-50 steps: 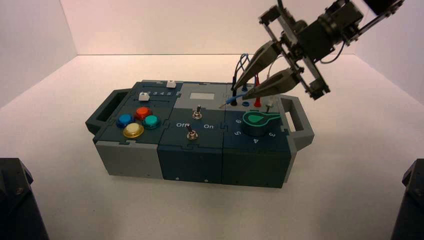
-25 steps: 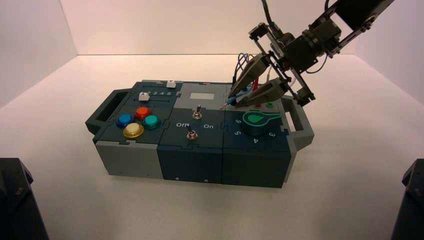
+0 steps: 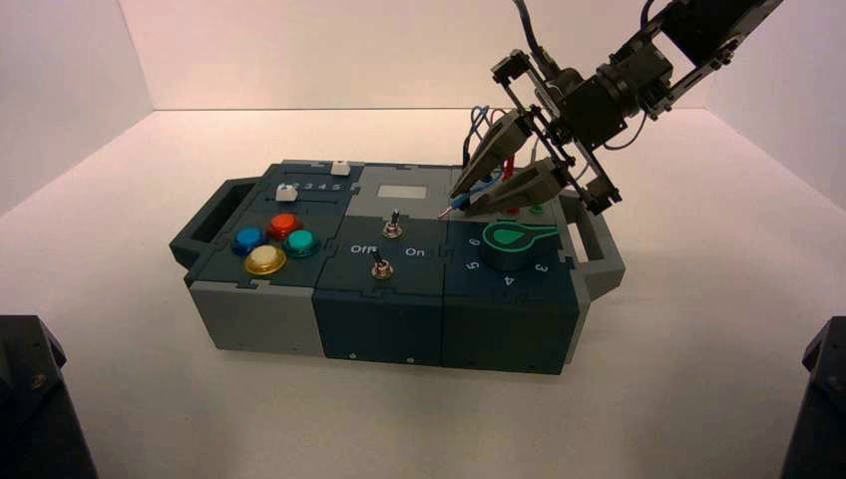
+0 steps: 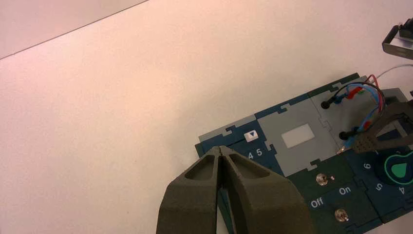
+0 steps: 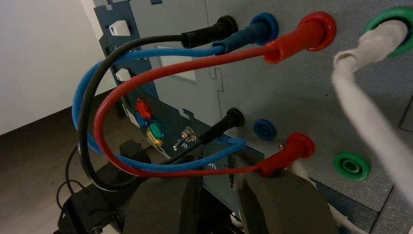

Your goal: Insert the blue wire.

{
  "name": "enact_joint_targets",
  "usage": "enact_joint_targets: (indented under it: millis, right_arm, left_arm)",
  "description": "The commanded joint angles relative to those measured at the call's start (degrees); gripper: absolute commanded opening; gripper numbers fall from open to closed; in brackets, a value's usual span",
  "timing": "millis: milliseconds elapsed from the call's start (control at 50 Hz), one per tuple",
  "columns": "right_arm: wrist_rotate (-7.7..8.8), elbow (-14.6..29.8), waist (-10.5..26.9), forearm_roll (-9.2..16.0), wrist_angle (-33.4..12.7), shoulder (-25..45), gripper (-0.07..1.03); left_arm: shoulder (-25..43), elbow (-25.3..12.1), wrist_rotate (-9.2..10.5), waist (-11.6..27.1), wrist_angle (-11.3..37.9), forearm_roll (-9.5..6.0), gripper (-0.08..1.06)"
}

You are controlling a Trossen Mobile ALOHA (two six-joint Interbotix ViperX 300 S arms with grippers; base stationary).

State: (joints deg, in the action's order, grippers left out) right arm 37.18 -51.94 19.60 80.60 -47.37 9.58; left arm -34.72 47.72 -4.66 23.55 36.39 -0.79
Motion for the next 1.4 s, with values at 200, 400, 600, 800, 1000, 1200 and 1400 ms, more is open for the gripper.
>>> enact_joint_targets:
  millis: [200,400,600,800,1000,1200,1400]
  right_arm:
    - [2.11,1.49,-0.35,0.62,3.34,0.53,0.29]
    - [2.9,1.49,-0.35,0.62,5.1,0.53,0.28]
    - [3.25,1.67,-0.35,0.62,6.06,0.7,0.28]
    - [3.25,1.93,-0.35,0.7,7.38,0.53,0.28]
    - [3.34,2.2,-0.35,1.93,7.47,0.18,0.28]
    - [3.43,2.2,-0.35,2.81,8.35,-0.62,0.28]
    - [3.34,2.2,-0.44,2.99,9.14,-1.32,0.27]
  left_arm:
    - [-0.53,-2.2,-0.18,0.18,-0.44,0.09,-0.03]
    - [-0.53,-2.2,-0.18,0.18,-0.44,0.18,-0.03]
    - [-0.53,-2.2,-0.18,0.18,-0.44,0.09,-0.03]
    - [-0.62,-2.11,-0.09,0.18,-0.44,0.09,-0.03]
    - [-0.62,-2.02,-0.09,0.18,-0.35,0.09,-0.03]
    - [-0.7,-1.93,-0.09,0.18,-0.44,0.09,-0.03]
    - [-0.88,-1.93,-0.09,0.18,-0.44,0.0,-0.03]
